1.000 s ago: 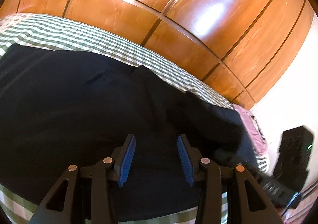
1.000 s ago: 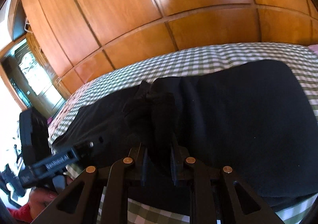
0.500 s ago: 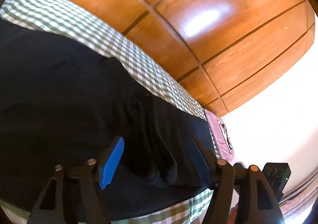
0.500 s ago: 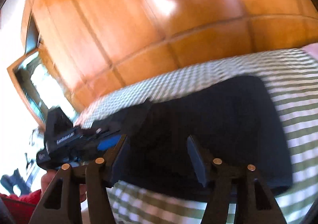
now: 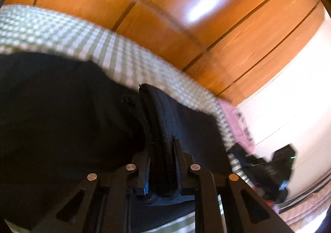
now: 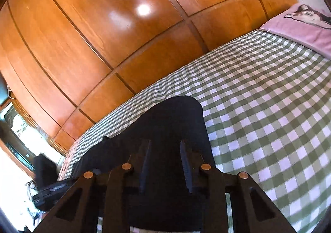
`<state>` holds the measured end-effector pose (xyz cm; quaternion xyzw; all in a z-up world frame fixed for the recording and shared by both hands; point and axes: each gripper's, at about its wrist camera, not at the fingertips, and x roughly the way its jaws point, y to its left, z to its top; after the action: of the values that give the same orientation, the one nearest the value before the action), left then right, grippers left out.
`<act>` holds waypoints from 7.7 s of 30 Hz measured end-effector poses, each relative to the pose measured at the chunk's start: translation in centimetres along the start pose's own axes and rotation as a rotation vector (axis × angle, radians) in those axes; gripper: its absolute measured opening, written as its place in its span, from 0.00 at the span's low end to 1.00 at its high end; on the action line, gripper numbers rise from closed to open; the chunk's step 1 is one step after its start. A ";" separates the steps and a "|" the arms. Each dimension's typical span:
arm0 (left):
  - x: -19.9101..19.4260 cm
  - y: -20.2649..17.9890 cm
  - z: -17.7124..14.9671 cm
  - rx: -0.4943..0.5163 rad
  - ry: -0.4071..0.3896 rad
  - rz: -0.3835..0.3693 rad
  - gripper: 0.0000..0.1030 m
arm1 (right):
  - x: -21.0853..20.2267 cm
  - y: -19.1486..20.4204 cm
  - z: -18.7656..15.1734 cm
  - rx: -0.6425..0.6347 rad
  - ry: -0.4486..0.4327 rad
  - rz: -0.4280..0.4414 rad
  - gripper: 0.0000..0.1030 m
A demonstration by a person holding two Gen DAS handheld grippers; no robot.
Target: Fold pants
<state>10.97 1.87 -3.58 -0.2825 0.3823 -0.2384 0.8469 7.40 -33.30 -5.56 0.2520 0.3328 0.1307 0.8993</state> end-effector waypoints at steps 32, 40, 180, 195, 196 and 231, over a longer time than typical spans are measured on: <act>1.8 1.9 -4.5 0.117 -0.012 0.218 0.18 | 9.9 -1.3 3.5 -0.144 0.153 -0.227 0.09; -0.3 3.2 -3.7 0.022 -0.031 0.176 0.33 | 7.9 -1.6 2.6 -0.115 0.055 -0.224 0.24; 10.4 -18.0 -11.2 0.560 0.162 -0.060 0.49 | -6.4 -5.5 -2.2 0.139 -0.036 -0.112 0.43; 1.0 -14.4 -6.5 0.476 -0.041 -0.160 0.51 | -5.9 -3.0 -2.1 0.043 -0.011 -0.110 0.49; 0.7 -13.8 -6.0 0.475 -0.061 -0.123 0.51 | -5.8 -2.5 -2.1 0.024 -0.007 -0.111 0.50; 1.8 -3.9 -6.7 0.393 -0.107 0.427 0.50 | 3.2 3.2 0.4 -0.401 0.128 -0.160 0.08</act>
<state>6.08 -4.11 -5.56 -0.0381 0.3345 -0.1090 0.9353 9.82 -29.45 -5.29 0.0321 0.3757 0.1382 0.9158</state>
